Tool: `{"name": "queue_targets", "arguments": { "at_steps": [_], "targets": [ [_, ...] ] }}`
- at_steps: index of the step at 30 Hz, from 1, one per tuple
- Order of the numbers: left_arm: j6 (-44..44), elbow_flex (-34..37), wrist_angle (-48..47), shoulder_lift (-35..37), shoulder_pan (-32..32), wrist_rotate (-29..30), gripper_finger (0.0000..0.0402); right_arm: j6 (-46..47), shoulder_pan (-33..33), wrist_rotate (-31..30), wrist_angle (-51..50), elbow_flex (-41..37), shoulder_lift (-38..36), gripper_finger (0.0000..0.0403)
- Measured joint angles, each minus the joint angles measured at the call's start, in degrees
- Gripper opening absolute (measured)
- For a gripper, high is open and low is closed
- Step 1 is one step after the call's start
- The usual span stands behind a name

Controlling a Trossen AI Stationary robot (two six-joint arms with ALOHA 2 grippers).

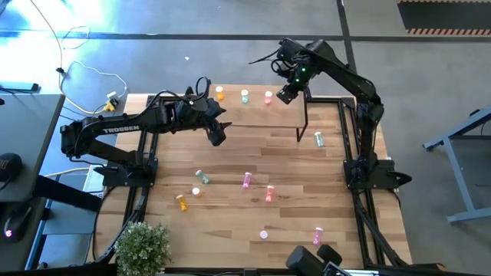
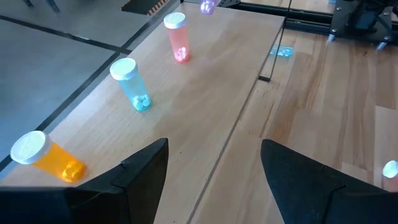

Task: Pick and place medicine bottles onto shelf by color
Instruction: Put the top right purple pill bottle on the shelf

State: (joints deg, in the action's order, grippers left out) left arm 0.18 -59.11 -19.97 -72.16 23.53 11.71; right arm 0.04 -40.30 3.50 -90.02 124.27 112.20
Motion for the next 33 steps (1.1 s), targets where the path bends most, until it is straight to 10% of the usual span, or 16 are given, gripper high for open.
{"name": "queue_targets", "arguments": {
  "at_steps": [13,33],
  "targets": [
    [0.0,0.0,0.0,0.0,0.0,0.9,0.0245,-1.6,-0.6,0.2,0.2,-10.0,-9.0,0.0123],
    [0.0,0.0,0.0,0.0,0.0,0.9,0.0245,-4.6,-2.0,0.1,5.0,-10.0,-3.4,0.0123]
  ]
}}
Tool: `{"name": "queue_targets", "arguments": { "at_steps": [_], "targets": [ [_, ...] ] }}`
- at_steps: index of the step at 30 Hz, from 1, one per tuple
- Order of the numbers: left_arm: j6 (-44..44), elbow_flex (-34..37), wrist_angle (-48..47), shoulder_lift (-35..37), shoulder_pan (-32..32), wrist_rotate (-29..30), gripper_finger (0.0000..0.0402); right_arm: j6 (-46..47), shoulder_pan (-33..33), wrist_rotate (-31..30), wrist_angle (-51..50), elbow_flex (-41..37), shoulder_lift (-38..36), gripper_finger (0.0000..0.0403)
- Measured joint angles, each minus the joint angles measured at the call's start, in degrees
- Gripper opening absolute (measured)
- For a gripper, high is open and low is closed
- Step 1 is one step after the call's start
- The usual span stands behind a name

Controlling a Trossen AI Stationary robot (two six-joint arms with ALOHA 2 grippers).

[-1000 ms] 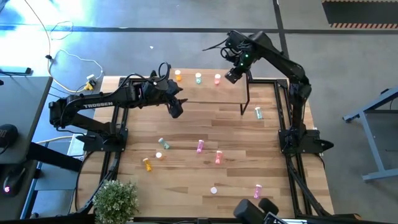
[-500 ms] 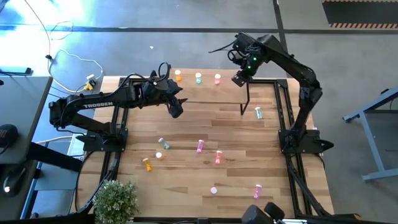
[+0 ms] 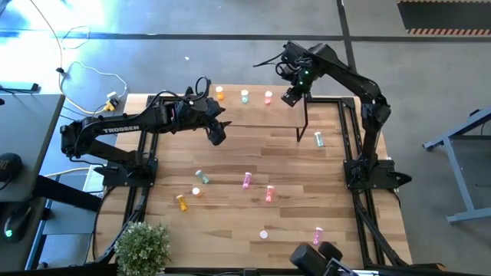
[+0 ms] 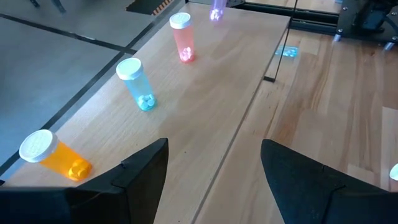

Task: Pick and place medicine bottles onto shelf by color
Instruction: Put the top right purple pill bottle on the shelf

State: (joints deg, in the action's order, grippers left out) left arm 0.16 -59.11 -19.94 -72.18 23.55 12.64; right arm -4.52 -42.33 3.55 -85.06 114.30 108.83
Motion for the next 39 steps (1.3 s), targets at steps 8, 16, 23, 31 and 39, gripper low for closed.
{"name": "queue_targets", "arguments": {
  "at_steps": [8,16,23,31,39],
  "targets": [
    [0.0,0.0,0.0,0.0,0.0,0.0,0.0245,0.0,0.0,0.1,-0.5,0.0,0.4,0.0123],
    [0.0,0.0,0.0,0.0,0.0,0.2,0.0245,-0.1,0.0,0.2,-0.3,0.0,0.4,0.0123],
    [0.0,0.0,-0.1,0.0,0.0,0.2,0.0245,-0.9,0.0,0.2,-0.3,0.0,0.4,0.0123],
    [0.0,0.0,-1.6,0.0,0.0,0.2,0.0245,-2.0,0.0,0.2,0.3,0.0,0.4,0.0133],
    [0.0,0.0,-1.7,0.0,0.0,0.2,0.0245,-2.0,0.0,0.1,0.5,0.0,0.4,0.0160]
  ]
}}
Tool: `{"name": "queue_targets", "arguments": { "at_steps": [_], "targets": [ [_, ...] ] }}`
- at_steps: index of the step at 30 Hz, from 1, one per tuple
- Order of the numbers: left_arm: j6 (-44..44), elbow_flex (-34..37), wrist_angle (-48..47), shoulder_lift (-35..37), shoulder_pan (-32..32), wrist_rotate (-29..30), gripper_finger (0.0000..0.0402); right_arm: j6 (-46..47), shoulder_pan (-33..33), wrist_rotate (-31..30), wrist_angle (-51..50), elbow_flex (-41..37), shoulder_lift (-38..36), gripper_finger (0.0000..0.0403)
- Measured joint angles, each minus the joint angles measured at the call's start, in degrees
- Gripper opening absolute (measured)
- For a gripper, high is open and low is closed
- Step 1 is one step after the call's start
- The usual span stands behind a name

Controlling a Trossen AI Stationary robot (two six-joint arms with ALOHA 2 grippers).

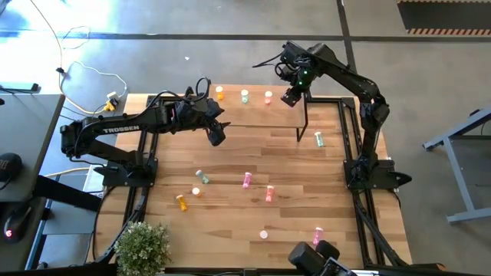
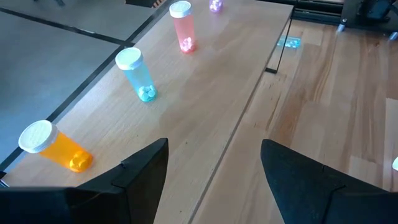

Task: Pick and place medicine bottles onto shelf by color
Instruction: Put the top right purple pill bottle on the shelf

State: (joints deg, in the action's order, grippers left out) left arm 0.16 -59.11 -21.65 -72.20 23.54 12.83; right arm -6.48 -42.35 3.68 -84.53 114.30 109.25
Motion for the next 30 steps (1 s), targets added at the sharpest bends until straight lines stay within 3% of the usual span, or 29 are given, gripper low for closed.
{"name": "queue_targets", "arguments": {
  "at_steps": [30],
  "targets": [
    [0.0,0.0,0.0,0.0,0.0,0.4,0.0245,0.5,0.0,-2.7,0.3,0.0,0.0,0.0161]
  ]
}}
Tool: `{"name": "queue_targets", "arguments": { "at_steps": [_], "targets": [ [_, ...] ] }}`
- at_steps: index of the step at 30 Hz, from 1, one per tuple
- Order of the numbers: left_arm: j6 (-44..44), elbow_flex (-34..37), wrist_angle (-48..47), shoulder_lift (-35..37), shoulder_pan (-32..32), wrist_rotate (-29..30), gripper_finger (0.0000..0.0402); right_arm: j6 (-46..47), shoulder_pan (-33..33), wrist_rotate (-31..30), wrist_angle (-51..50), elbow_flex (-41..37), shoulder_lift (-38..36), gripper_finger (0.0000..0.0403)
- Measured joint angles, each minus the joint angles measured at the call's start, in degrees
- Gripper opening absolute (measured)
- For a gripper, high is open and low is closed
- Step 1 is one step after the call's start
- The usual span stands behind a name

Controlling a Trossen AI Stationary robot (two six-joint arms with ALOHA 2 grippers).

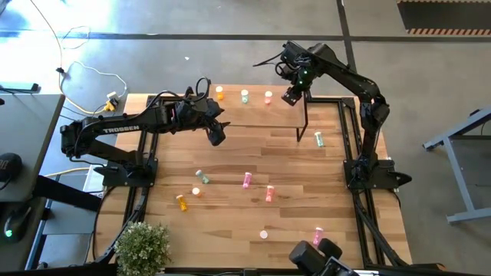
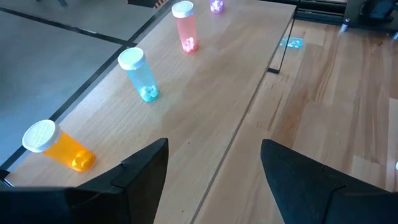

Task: Pick and place medicine bottles onto shelf by color
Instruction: Put the top right purple pill bottle on the shelf, then put the bottom pink pill bottle on the shelf aligned with the pink pill bottle

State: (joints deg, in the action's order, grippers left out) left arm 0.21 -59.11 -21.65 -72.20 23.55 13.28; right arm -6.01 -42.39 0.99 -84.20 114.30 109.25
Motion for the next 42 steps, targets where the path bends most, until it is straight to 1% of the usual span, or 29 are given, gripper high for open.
{"name": "queue_targets", "arguments": {
  "at_steps": [3,21,27,31,33,36,42],
  "targets": [
    [0.0,0.0,0.0,0.0,0.0,0.0,0.0245,0.0,0.0,1.7,-0.2,0.0,0.0,0.0161],
    [0.0,0.0,-0.6,0.0,0.0,0.0,0.0245,-0.3,0.0,1.0,-1.0,0.4,-0.7,0.0161],
    [-0.1,0.0,-3.3,0.9,-0.1,0.0,0.0245,-0.2,-0.5,0.9,-0.9,6.2,-0.8,0.0161],
    [-2.6,0.0,-6.4,3.3,-0.7,-0.6,0.0245,2.7,-0.5,1.0,-3.9,11.3,-0.9,0.0161],
    [-3.6,0.0,-8.5,5.1,-1.4,-1.0,0.0245,4.8,0.2,1.9,-5.6,13.4,-1.0,0.0161],
    [-4.6,0.0,-11.5,7.3,-3.3,-0.9,0.0245,6.6,2.3,3.6,-5.6,14.7,-1.2,0.0161],
    [-5.4,0.0,-15.2,10.1,-8.4,-0.4,0.0245,10.8,8.0,4.2,-5.8,13.0,-3.8,0.0161]
  ]
}}
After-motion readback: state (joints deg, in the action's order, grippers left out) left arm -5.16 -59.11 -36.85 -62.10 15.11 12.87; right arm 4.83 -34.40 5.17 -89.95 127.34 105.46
